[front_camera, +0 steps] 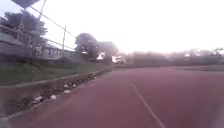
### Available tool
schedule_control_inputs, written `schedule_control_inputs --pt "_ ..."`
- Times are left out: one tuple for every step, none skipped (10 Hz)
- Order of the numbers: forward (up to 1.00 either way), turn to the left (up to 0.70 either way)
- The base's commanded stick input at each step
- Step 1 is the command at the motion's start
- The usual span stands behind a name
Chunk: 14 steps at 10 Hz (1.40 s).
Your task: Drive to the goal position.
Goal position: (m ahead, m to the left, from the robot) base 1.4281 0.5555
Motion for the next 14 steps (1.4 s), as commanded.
schedule_control_inputs --pt "0.7 0.0" --pt "0.7 0.0" --pt "0.7 0.0" --pt "0.7 0.0" --pt "0.7 0.0" --pt "0.7 0.0" --pt "0.7 0.0" --pt "0.7 0.0" --pt "0.7 0.0" --pt "0.7 0.0" --pt "0.7 0.0" --pt "0.7 0.0" --pt "0.7 0.0" --pt "0.7 0.0"
